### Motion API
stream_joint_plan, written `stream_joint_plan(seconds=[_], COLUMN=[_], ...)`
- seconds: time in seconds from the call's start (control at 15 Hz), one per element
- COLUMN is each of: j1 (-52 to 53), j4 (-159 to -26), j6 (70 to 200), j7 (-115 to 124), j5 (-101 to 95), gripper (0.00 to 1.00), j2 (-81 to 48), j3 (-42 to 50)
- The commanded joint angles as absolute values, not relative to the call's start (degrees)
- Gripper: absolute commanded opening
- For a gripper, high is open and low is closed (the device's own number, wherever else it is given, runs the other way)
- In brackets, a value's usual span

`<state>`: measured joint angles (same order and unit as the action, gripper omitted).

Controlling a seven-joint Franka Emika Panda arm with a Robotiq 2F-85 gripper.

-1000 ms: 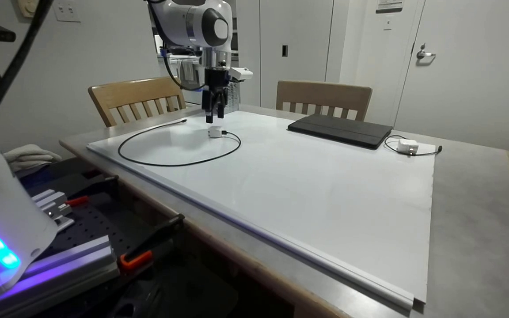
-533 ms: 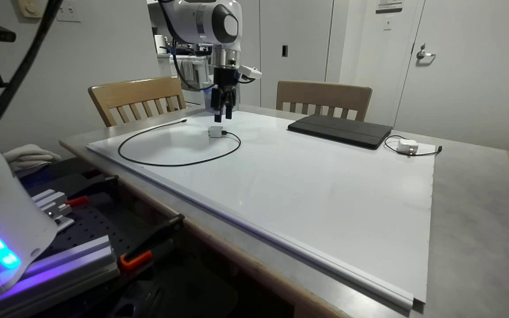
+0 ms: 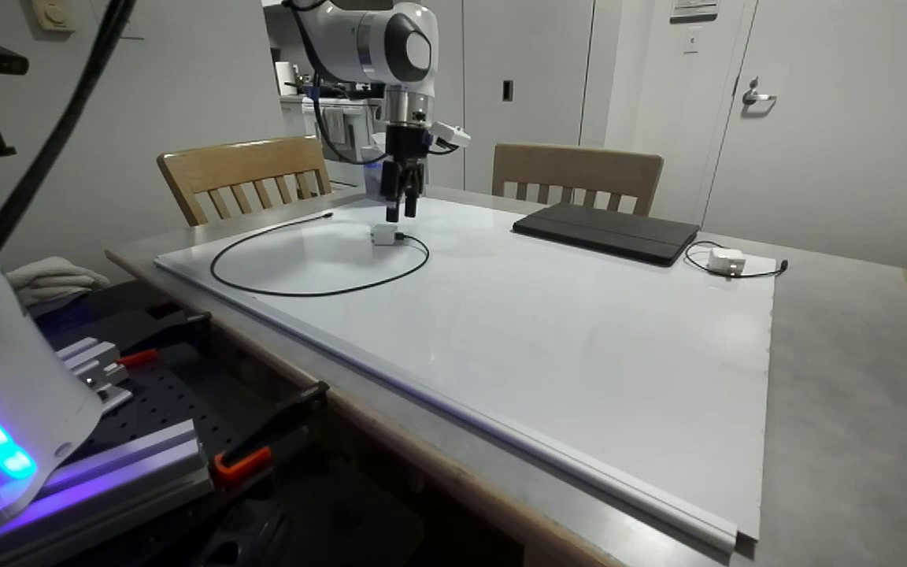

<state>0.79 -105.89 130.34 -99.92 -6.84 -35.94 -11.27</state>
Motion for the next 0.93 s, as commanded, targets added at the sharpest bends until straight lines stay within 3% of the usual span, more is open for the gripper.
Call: stream_joint_plan(seconds=[0.0, 0.87], j1=[0.24, 0.01], j4=[-102.92, -103.12], j6=[128.45, 129.82], j7=[-101.95, -101.65], j5=[-5.97, -5.61], gripper=[1.00, 1.00], j2=[-38.54, -40.60], j3=[-11.52, -12.06])
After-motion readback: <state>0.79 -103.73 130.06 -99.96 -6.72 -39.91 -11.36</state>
